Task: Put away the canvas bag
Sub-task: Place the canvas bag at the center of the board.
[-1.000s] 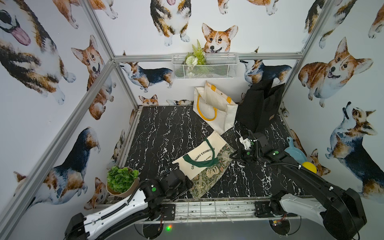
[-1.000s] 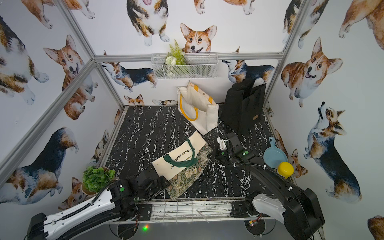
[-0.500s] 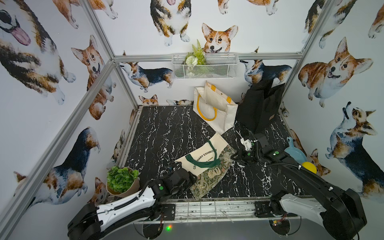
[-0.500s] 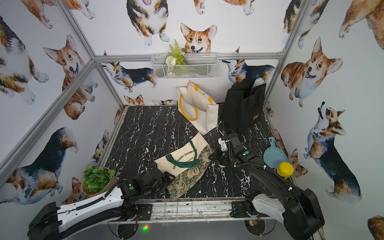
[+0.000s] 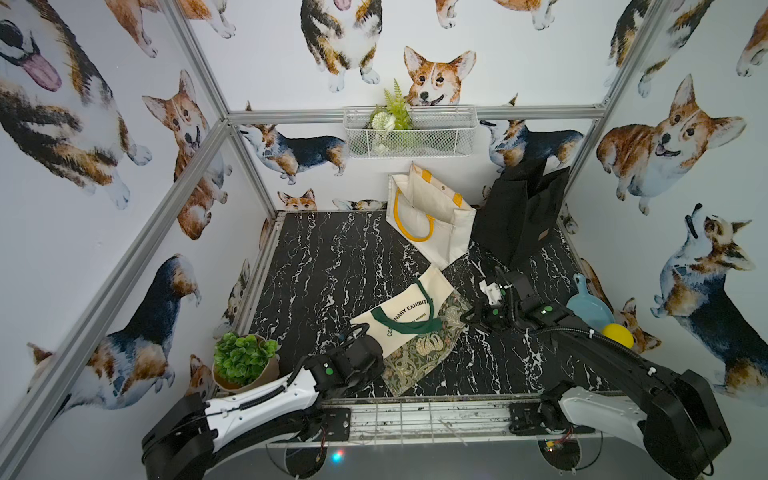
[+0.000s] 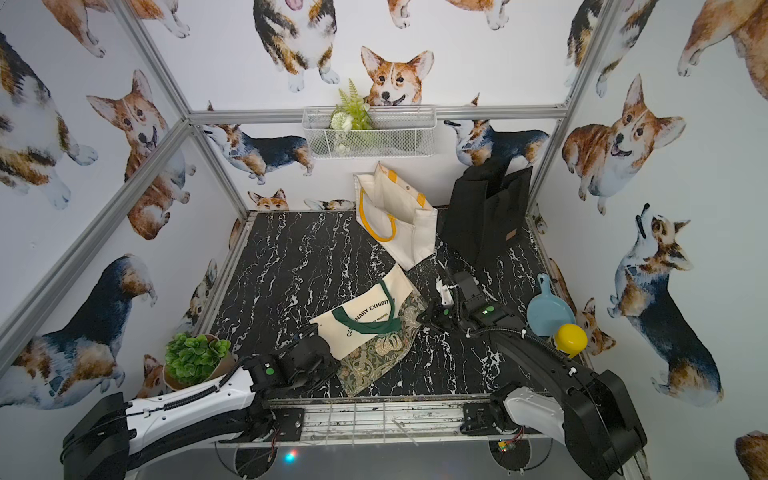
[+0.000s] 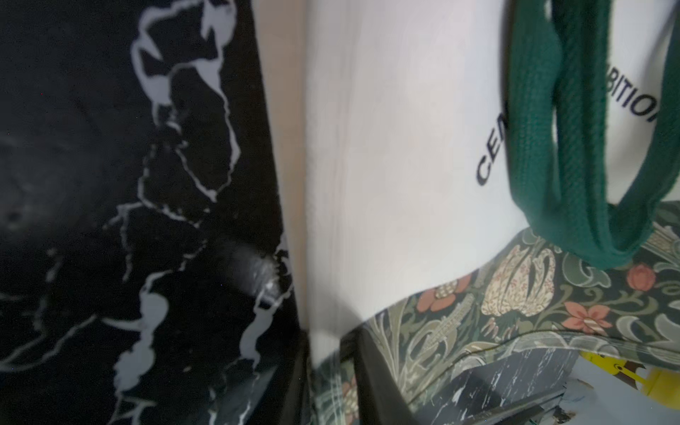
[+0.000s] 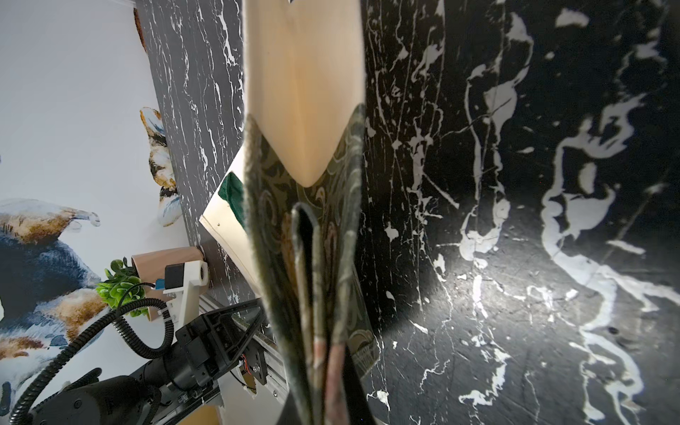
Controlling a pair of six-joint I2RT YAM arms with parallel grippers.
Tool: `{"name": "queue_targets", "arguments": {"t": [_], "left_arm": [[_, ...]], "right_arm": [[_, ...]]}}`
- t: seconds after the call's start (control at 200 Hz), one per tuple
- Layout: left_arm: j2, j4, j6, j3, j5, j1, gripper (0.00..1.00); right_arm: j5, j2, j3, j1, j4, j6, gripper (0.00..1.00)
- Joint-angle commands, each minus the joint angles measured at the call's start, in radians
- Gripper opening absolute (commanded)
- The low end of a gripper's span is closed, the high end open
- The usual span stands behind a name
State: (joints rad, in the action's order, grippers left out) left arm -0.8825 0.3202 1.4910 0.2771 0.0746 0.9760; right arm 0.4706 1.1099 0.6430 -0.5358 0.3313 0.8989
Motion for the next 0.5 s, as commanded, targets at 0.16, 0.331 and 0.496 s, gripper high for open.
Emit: {"name": "queue_targets", "arguments": {"t": [0.16, 0.331, 0.496], "left_arm": [[0.013, 0.021, -0.042, 0.012, 0.034, -0.009, 0.00], [0.029, 0.077, -0.060, 0.040, 0.063, -0.015, 0.00], [0.046, 0.145, -0.145, 0.124, 0.047, -0.036, 0.00]], "right_arm": [[0.091, 0.004, -0.005, -0.007, 0.045, 0.012, 0.00], [0.095, 0.002, -0.003, -0.009, 0.046, 0.016, 0.00], [0.119, -0.008, 0.018, -0.020, 0.051, 0.032, 0.00]]}}
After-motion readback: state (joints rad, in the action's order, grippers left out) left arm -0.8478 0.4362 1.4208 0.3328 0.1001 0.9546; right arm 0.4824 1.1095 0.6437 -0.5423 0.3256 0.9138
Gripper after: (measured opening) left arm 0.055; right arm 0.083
